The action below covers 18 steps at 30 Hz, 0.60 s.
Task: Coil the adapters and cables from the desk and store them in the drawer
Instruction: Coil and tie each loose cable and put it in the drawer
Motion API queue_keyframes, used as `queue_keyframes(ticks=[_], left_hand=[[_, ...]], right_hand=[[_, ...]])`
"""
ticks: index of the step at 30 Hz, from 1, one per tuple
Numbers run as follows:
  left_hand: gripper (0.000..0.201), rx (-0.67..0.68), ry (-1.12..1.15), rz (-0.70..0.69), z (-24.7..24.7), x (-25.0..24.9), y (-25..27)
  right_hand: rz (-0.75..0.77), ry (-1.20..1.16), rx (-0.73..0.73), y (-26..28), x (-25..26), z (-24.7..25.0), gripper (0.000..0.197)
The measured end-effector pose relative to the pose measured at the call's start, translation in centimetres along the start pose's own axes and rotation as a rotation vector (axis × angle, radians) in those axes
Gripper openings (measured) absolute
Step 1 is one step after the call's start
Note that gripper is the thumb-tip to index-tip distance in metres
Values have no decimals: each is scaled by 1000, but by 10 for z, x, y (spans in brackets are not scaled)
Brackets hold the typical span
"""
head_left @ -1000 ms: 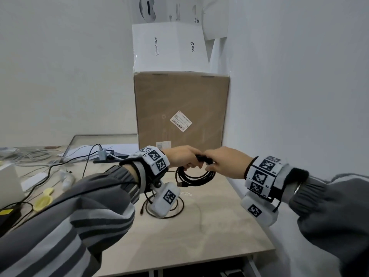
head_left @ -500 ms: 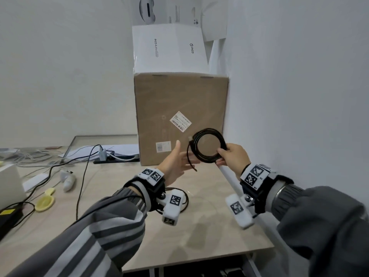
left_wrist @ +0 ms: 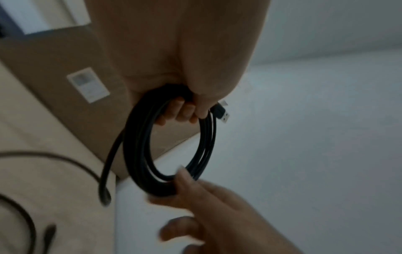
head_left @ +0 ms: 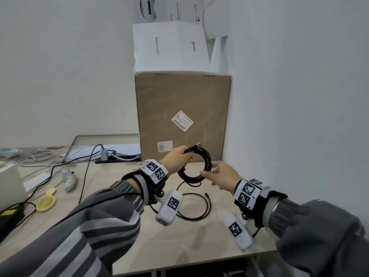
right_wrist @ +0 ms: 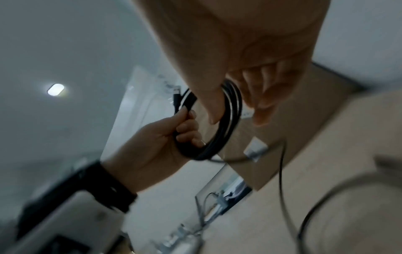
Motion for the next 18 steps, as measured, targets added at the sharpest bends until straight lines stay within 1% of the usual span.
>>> queue_keyframes(ticks=[1, 2, 3, 4, 5, 6, 7, 9, 10, 11, 12, 14, 16, 18], left_hand=[[14, 41, -134, 19, 0, -3, 1], [14, 94, -266, 34, -2, -8, 2], [16, 145, -413, 43, -5, -13, 2], [21, 190, -563, 43, -10, -18, 3], [25, 224, -687, 29, -15, -24, 3], [26, 244, -762, 10, -20, -29, 4], [26, 252, -796, -7, -24, -32, 5], [24, 233, -813, -37, -26, -35, 5], [23, 213, -800, -48, -26, -34, 5], [22, 196, -766, -52, -25, -32, 6], [21, 178, -696, -55, -23, -29, 7], [18, 131, -475, -59, -16, -20, 9], [12, 78, -241, -69, -10, -7, 12], [4, 37, 19, -83, -11, 10, 15]], right_hand=[[47, 172, -81, 3, 6, 12, 62], [151, 315, -129, 5, 18, 18, 71], [284, 436, -129, 9, 31, 18, 74], [387, 553, -90, 12, 43, 12, 72], [435, 667, -45, 13, 51, 4, 67], [410, 764, -8, 12, 55, -2, 62], [341, 835, 22, 9, 54, -6, 55], [257, 906, 49, 5, 50, -6, 34], [245, 929, 39, 5, 51, -4, 27], [237, 947, 18, 5, 51, -1, 24], [235, 965, -14, 6, 52, 1, 24], [249, 966, -68, 5, 50, 2, 22], [236, 859, -123, 6, 45, 5, 20], [202, 657, -190, 7, 35, 14, 20]])
Point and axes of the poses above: each hand's wrist, its own y-axis away from the middle knuckle, its own z-axis out of the back of the hand, x = y × z, the point moved 7 cm from there along -y, towards the middle knuckle, and after that the axes turned 15 degrees about x, right-handed, at the moved point
